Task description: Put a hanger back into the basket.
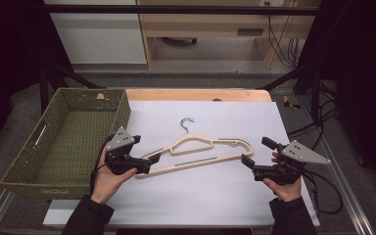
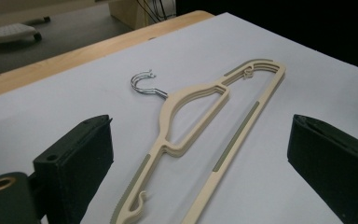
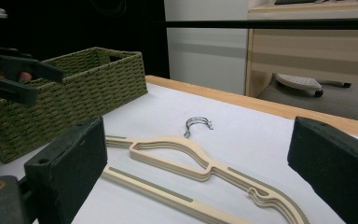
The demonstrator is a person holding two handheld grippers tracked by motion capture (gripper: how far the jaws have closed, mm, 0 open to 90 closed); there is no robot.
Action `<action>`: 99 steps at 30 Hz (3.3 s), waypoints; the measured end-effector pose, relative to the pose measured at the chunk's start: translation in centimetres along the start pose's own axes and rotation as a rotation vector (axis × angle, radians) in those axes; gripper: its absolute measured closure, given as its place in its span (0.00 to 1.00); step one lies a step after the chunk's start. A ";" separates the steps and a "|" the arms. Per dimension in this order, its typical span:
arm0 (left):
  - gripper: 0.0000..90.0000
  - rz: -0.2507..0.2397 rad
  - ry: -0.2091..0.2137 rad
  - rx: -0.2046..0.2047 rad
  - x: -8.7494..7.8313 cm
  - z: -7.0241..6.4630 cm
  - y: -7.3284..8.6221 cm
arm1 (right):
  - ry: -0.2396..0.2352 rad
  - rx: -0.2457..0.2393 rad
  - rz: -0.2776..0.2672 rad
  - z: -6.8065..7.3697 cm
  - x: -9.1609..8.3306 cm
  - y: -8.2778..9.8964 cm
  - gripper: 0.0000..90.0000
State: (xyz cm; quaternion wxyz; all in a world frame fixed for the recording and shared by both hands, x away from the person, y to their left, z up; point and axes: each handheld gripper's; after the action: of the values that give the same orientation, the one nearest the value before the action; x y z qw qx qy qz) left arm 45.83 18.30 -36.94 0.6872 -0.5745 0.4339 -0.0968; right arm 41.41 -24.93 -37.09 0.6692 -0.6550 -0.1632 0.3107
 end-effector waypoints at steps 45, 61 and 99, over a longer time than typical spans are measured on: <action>0.77 0.414 -0.018 0.048 11.2 5.1 4.2 | -0.019 -0.011 0.041 0.4 1.1 0.6 0.06; 0.88 0.384 -0.039 0.103 9.3 3.4 3.0 | -0.025 -0.013 0.060 0.5 1.6 0.8 0.06; 0.88 0.223 -0.131 0.229 4.6 -2.1 2.9 | -0.018 0.087 0.229 3.0 17.3 -0.6 0.28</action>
State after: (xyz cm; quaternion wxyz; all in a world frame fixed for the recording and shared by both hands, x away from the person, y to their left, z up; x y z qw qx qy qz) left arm 46.06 14.89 -41.61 0.7815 -0.4458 0.4354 -0.0310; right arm 52.69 -11.65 -39.52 0.6557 -0.6369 -0.0795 0.3977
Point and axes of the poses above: each handheld gripper's, and its own axes: x roughly forward along the jaws, y roughly out of its underside, z roughly to its left
